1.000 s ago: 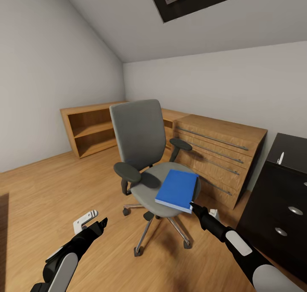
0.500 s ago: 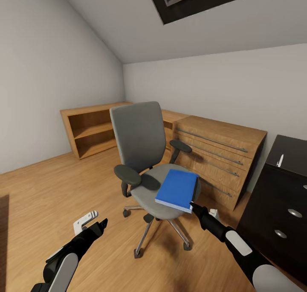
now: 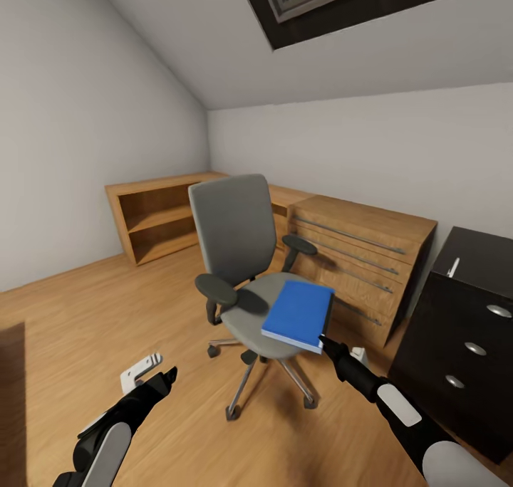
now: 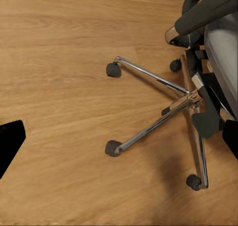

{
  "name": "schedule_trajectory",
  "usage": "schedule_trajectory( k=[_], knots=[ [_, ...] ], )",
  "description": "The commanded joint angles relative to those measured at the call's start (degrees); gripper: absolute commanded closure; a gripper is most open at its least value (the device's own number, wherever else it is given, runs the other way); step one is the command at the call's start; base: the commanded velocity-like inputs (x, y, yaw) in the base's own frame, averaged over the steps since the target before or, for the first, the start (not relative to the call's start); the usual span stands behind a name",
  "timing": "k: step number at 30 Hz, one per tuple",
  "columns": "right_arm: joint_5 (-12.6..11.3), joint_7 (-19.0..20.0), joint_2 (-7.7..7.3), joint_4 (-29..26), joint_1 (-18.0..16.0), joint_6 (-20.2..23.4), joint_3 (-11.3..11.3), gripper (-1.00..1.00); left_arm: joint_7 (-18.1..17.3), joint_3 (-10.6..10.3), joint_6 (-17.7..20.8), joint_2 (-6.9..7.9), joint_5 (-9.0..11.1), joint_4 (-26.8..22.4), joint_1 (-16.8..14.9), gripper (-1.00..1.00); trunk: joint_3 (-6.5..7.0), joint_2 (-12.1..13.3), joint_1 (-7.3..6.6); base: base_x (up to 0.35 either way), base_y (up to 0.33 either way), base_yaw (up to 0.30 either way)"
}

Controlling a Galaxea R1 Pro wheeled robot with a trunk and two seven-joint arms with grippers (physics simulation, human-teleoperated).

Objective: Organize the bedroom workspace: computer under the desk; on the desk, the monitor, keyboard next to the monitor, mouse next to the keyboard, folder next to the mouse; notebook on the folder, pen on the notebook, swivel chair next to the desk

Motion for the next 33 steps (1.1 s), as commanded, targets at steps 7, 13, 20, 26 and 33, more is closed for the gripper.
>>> schedule_trajectory(
  k=[7, 13, 20, 26, 33],
  knots=[
    [-0.6, 0.4, -0.13, 0.0, 0.0, 0.0, 0.2, 1.00, 0.7, -0.1, 0.0, 0.05, 0.7, -0.1, 0.0, -1.00, 1.21, 2.8, -1.59, -0.339, 0.000, 0.000],
    [-0.6, 0.5, -0.15, -0.1, 0.0, 0.0, 0.1, 1.00, 0.8, -0.2, 0.0, 0.00, 0.6, -0.1, 0.0, -1.00, 2.28, 5.2, -2.91, -0.161, -0.009, 0.000],
    [-0.9, 0.5, -0.29, -0.1, 0.0, 0.6, -0.2, 1.00, 0.8, -0.2, 0.0, -0.04, 0.7, -0.1, 0.0, -1.00, 3.54, 8.0, -4.44, -0.012, -0.001, 0.000],
    [-1.0, 1.6, -0.43, -0.8, 0.0, 1.7, 0.0, 1.00, 0.8, -0.2, 0.0, 0.04, 0.7, -0.1, 0.0, -1.00, 4.62, 10.4, -5.76, 0.000, 0.000, 0.000],
    [-0.7, 4.4, -0.59, -1.3, 0.0, 3.5, 0.0, 1.00, 0.8, -0.1, 0.0, 0.05, 0.6, -0.1, 0.0, -1.00, 5.87, 13.2, -7.30, -0.212, 0.000, 0.000]
  ],
)
